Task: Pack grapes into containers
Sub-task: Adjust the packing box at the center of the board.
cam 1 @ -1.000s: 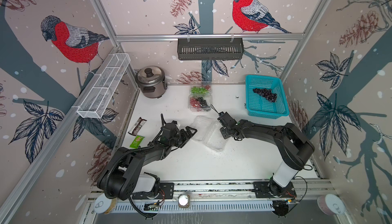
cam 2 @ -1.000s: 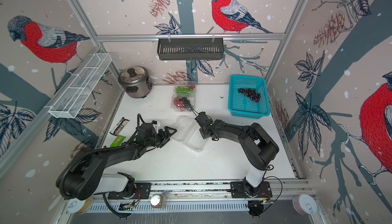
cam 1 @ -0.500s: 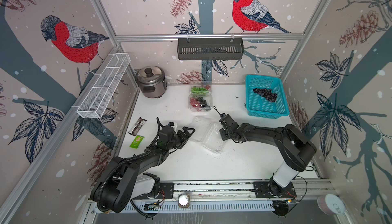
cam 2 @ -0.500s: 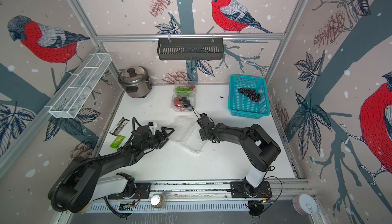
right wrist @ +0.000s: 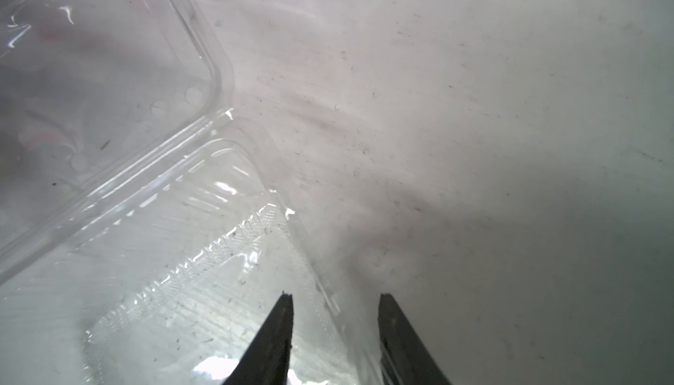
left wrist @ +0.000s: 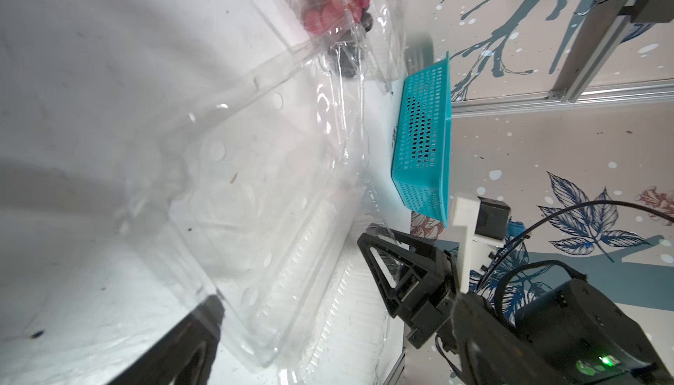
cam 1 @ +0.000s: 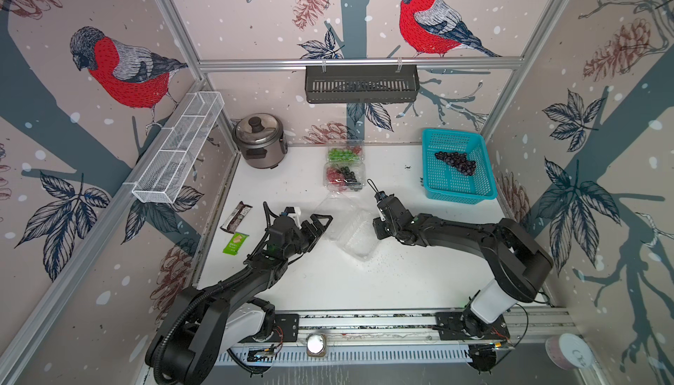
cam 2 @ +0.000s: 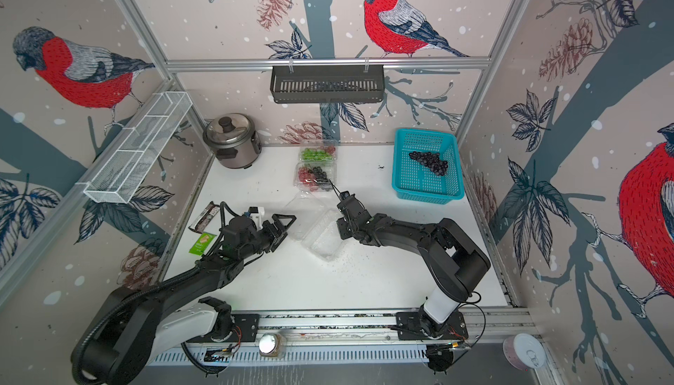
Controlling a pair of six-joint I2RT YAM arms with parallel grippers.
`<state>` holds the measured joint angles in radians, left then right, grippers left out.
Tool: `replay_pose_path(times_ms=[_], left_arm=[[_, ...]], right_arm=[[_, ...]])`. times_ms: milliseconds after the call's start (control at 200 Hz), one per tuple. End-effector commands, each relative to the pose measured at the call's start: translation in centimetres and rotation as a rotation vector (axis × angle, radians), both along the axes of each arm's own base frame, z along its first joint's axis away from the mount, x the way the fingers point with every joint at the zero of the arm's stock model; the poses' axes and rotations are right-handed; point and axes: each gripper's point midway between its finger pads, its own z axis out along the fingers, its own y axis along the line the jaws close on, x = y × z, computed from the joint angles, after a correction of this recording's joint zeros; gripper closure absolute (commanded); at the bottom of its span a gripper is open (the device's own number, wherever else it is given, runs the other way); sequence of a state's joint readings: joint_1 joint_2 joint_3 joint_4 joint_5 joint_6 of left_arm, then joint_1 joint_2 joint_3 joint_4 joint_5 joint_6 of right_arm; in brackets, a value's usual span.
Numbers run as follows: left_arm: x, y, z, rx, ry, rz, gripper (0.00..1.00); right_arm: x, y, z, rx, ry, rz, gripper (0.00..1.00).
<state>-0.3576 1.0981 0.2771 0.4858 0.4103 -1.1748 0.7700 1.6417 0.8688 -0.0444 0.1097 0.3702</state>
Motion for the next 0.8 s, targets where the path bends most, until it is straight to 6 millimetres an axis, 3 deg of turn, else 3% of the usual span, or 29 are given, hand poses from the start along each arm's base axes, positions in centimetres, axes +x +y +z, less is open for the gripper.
replay_pose_path(times_ms=[0, 310, 435, 565, 790], left_arm=[[0.5, 0.5, 1.0, 0.030, -0.033, 0.028, 0.03], [0.8, 0.9, 3.8, 0.045, -0.094, 0.043, 0.03], [1.3, 1.1, 3.8, 0.067, -0.099, 0.055, 0.03], [1.8, 0.9, 3.6, 0.081, -0.093, 0.046, 0.03], [1.8, 1.0, 3.1, 0.097, -0.089, 0.048, 0.03]], right_arm=[[0.5, 1.2, 1.7, 0.043, -0.034, 0.007, 0.59], [1.0, 2.7, 3.9, 0.059, -0.070, 0.041, 0.60], [1.5, 3.0, 4.2, 0.063, -0.073, 0.035, 0.60], [1.7, 3.1, 3.3, 0.036, -0.042, 0.031, 0.60], [0.0, 1.8, 0.5, -0.003, 0.014, 0.038, 0.60]])
